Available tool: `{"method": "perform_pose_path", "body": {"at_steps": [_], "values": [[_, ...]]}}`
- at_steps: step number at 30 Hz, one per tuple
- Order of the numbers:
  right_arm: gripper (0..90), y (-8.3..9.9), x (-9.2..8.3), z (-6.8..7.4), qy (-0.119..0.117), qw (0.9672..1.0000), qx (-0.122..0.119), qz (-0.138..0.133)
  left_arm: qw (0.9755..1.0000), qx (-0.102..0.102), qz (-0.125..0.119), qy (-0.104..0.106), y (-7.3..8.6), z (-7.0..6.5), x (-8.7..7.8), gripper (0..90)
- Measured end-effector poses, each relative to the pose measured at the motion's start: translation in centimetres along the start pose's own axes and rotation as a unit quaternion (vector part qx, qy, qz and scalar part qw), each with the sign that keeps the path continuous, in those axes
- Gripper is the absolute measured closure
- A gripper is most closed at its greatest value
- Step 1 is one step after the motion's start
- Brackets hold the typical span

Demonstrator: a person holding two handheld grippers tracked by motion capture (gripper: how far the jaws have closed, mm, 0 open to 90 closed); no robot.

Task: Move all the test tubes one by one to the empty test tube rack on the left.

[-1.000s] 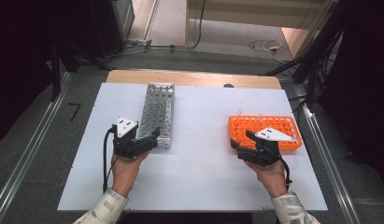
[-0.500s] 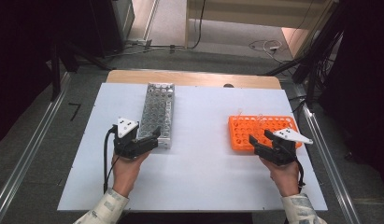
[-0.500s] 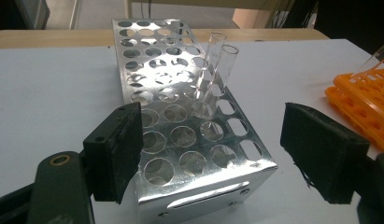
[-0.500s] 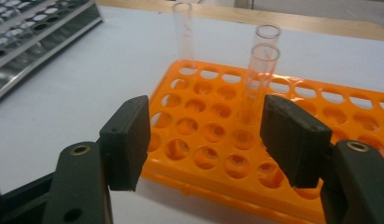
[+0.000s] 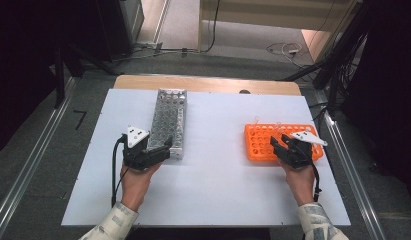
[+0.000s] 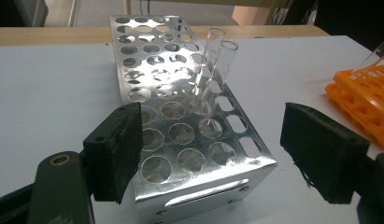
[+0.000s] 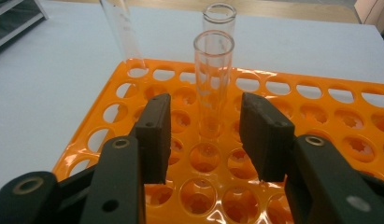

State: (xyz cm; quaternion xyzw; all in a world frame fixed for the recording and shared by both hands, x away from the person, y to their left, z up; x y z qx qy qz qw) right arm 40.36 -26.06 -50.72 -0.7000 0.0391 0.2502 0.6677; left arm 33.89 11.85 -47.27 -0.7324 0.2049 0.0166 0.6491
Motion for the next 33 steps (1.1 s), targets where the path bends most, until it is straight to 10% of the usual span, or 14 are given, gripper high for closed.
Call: {"method": "perform_pose_path", "body": {"at_steps": [33], "values": [[72.8, -0.2, 1.0, -0.3, 0.006, 0.9999, 0.000, -0.009, 1.0000, -0.003, 0.001, 0.000, 0.1, 0.0, 0.1, 21.5]]}}
Point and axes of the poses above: each handheld gripper's, and its own axes: x roughly forward along the jaws, y roughly out of its underside, z roughly to its left, the point moved 9 cm from there along x, roughly forward along the jaws, and after that the axes turned 9 degrees about -z, right-handed, at the moved point
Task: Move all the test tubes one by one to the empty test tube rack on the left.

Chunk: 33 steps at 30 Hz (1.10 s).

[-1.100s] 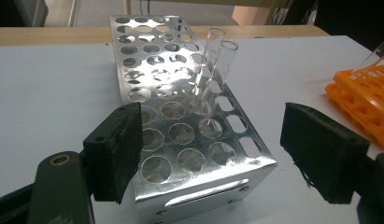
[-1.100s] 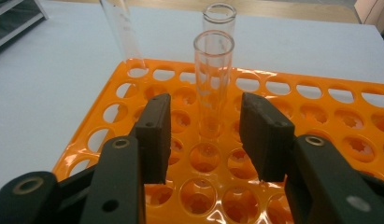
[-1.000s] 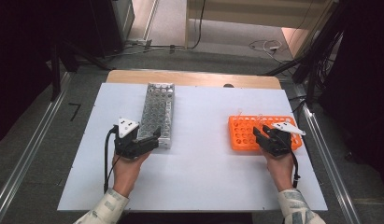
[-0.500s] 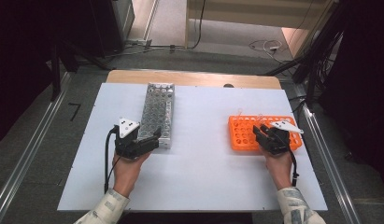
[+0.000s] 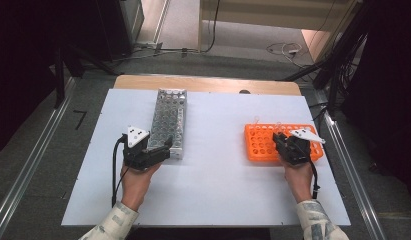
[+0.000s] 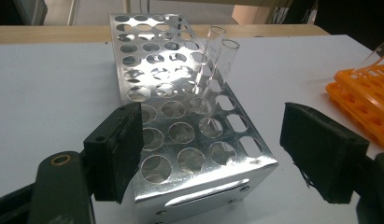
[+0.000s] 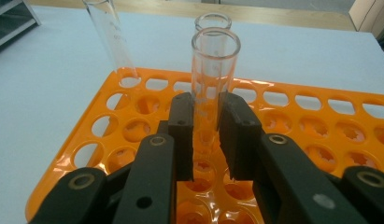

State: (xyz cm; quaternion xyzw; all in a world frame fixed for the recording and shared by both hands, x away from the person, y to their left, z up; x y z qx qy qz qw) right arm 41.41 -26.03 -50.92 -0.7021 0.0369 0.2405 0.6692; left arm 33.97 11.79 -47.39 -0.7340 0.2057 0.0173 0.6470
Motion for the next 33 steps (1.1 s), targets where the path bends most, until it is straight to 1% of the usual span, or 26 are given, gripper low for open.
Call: {"method": "perform_pose_path", "body": {"at_steps": [1, 7, 15, 19, 22, 24, 33], "values": [[72.9, -0.1, -0.1, 0.0, 0.002, 1.0000, 0.003, -0.002, 1.0000, 0.000, 0.000, 0.000, 0.0, 0.0, 0.0, 21.5], [73.0, -1.5, -1.1, 0.1, 0.003, 0.9997, -0.003, -0.026, 1.0000, 0.002, -0.001, 0.003, -0.1, -0.1, -0.1, 21.4], [73.1, -2.3, -2.2, 0.5, 0.001, 0.9993, -0.011, -0.035, 1.0000, 0.003, -0.001, 0.004, -0.1, -0.1, -0.1, 18.2], [73.1, -2.5, -2.9, 0.6, -0.002, 0.9993, -0.007, -0.037, 1.0000, 0.004, 0.001, 0.004, -0.1, -0.1, 0.0, 16.8], [73.1, -2.7, -3.4, 0.9, -0.012, 0.9992, -0.008, -0.039, 1.0000, 0.005, 0.001, 0.005, -0.1, -0.2, -0.1, 16.9], [73.1, -2.7, -3.7, 1.2, -0.018, 0.9990, -0.012, -0.038, 1.0000, 0.005, 0.002, 0.006, -0.1, -0.2, -0.1, 16.9], [73.1, -3.1, -4.6, 3.4, -0.053, 0.9973, -0.028, -0.043, 1.0000, 0.005, 0.000, 0.008, -0.2, -0.4, -0.1, 16.9]]}}
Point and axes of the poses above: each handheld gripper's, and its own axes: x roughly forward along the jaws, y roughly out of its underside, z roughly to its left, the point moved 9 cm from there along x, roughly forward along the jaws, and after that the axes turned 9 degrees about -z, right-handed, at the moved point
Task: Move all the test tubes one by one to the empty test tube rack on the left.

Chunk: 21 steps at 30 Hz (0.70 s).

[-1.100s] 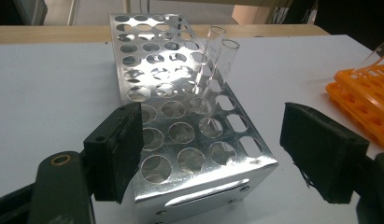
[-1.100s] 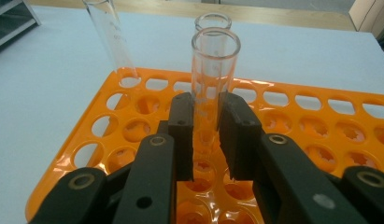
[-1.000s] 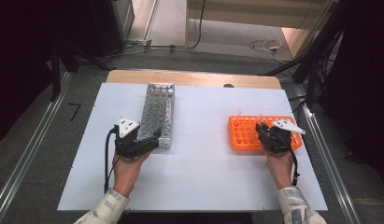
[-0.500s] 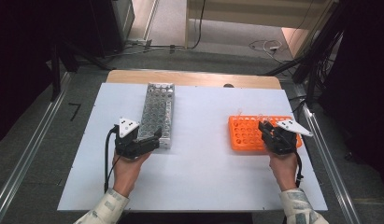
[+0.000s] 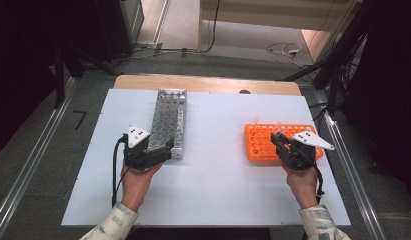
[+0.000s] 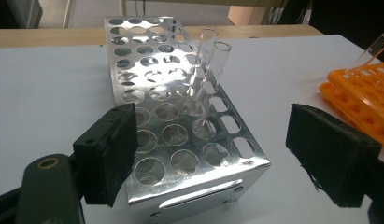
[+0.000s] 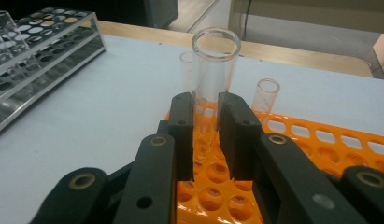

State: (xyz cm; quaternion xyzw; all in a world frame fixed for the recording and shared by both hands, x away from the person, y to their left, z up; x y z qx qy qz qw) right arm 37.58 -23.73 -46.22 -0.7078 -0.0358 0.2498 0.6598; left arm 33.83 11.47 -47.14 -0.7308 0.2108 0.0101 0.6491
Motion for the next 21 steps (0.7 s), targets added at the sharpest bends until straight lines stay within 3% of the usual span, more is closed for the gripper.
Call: {"method": "perform_pose_path", "body": {"at_steps": [11, 21], "values": [[73.1, 0.0, 0.1, 2.1, -0.029, 0.9995, -0.009, 0.002, 1.0000, 0.003, 0.001, 0.004, 0.0, -0.3, 0.0, 16.9], [73.1, 0.3, 0.6, 5.1, -0.062, 0.9978, -0.022, 0.011, 1.0000, 0.005, 0.000, 0.008, 0.0, -0.7, -0.1, 16.9]]}}
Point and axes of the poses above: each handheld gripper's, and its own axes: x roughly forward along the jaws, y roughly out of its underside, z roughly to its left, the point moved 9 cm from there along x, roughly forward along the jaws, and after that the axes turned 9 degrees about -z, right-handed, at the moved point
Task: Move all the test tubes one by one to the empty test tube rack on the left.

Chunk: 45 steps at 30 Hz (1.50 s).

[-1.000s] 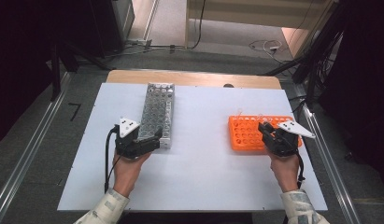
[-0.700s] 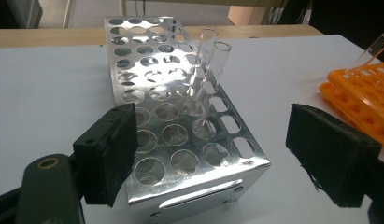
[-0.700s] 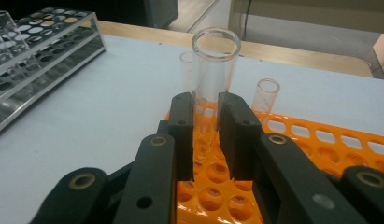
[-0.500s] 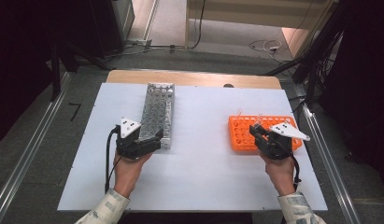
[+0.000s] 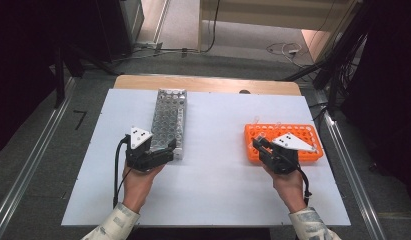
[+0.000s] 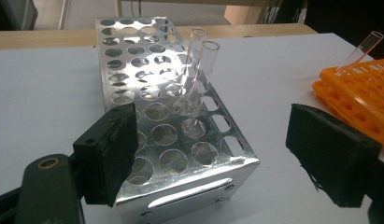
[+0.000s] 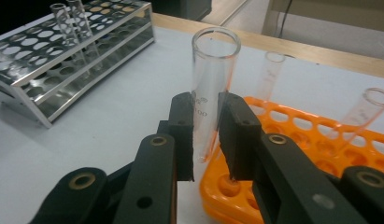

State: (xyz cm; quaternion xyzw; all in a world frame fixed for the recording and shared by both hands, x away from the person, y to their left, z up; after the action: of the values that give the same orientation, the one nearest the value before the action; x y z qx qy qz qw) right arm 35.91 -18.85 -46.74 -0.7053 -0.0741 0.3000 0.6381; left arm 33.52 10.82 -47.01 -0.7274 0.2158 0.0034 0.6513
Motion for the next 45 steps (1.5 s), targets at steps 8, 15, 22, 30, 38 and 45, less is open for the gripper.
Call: {"method": "perform_pose_path", "body": {"at_steps": [8, 15, 22, 30, 38, 45], "values": [[73.1, 0.4, 1.0, 2.3, -0.030, 0.9994, -0.009, 0.010, 1.0000, 0.003, 0.002, 0.004, 0.1, -0.3, 0.1, 16.9], [73.1, 0.7, 1.6, 3.8, -0.046, 0.9986, -0.017, 0.018, 1.0000, 0.005, 0.001, 0.007, 0.1, -0.6, 0.0, 16.9], [73.1, 1.0, 2.2, 5.5, -0.065, 0.9972, -0.026, 0.025, 0.9999, 0.008, 0.003, 0.011, 0.2, -1.2, 0.1, 16.9], [73.1, 1.4, 3.2, 7.9, -0.087, 0.9947, -0.040, 0.036, 0.9994, 0.019, 0.008, 0.028, 0.4, -2.6, 0.3, 13.6], [73.1, 1.6, 3.8, 9.7, -0.104, 0.9925, -0.048, 0.043, 0.9984, 0.026, 0.009, 0.049, 0.5, -4.1, 0.2, 13.1], [73.1, 1.7, 4.5, 11.1, -0.118, 0.9900, -0.056, 0.053, 0.9973, 0.031, 0.008, 0.067, 0.5, -5.4, -0.1, 13.5]]}}
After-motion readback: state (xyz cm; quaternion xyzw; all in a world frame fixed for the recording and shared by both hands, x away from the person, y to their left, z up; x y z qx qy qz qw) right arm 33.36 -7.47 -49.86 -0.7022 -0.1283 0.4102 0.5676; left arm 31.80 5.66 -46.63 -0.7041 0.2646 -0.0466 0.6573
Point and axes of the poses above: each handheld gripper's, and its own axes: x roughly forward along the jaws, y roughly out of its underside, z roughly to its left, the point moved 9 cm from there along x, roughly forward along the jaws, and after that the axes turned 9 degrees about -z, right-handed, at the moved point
